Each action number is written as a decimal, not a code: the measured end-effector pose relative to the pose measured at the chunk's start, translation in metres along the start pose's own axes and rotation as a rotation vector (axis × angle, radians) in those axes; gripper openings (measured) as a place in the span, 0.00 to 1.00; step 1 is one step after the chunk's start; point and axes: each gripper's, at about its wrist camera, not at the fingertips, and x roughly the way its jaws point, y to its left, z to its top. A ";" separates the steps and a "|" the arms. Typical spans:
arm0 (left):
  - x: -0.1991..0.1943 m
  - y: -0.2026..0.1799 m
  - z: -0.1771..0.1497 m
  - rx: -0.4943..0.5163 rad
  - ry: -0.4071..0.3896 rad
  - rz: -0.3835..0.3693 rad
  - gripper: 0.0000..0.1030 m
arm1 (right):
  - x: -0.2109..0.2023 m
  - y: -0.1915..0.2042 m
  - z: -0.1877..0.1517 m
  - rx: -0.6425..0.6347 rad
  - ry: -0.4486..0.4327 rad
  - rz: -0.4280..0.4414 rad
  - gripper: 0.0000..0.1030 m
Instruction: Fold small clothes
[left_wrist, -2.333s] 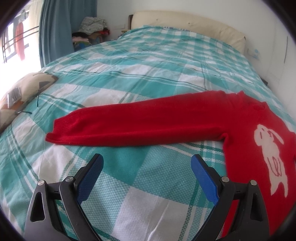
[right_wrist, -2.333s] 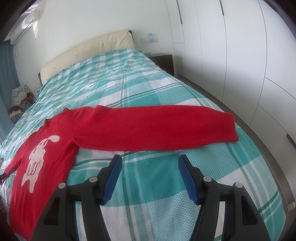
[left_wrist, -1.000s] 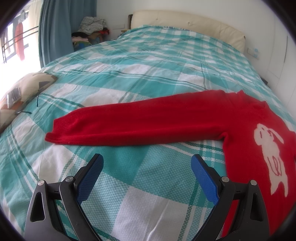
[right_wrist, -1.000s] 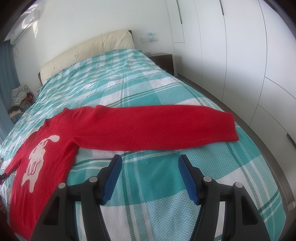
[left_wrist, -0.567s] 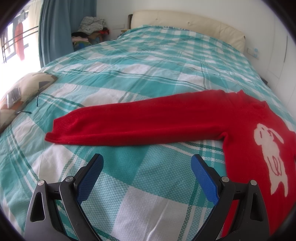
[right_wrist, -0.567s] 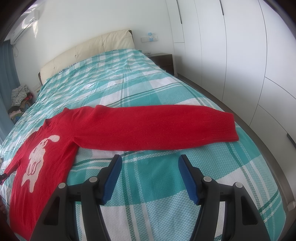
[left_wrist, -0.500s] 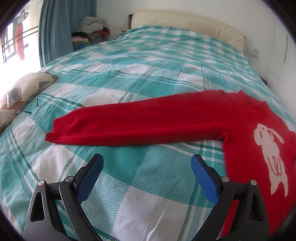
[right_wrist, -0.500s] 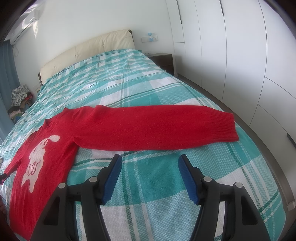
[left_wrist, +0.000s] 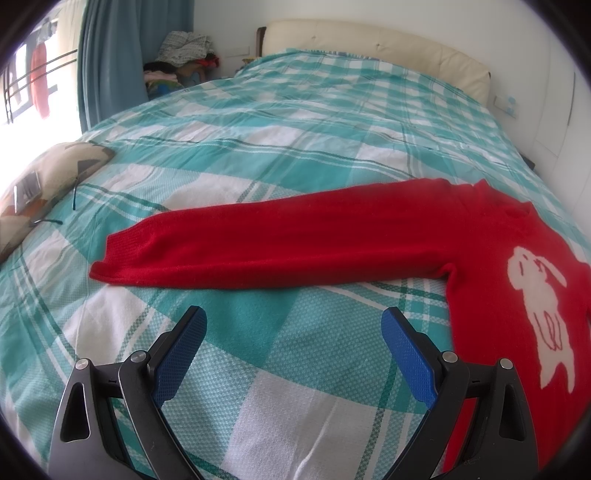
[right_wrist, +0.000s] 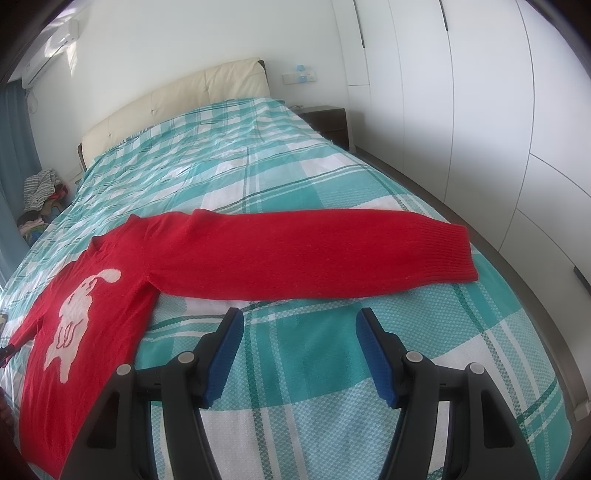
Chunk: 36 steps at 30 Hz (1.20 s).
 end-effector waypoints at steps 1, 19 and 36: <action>0.000 0.000 0.000 0.000 0.000 0.000 0.94 | 0.000 0.000 0.000 0.000 0.000 0.000 0.61; 0.000 0.001 0.000 0.000 0.001 -0.001 0.94 | -0.001 0.002 0.000 -0.002 -0.001 0.002 0.61; 0.000 0.000 0.001 0.001 0.001 0.000 0.94 | -0.003 0.009 0.001 -0.003 -0.007 0.005 0.61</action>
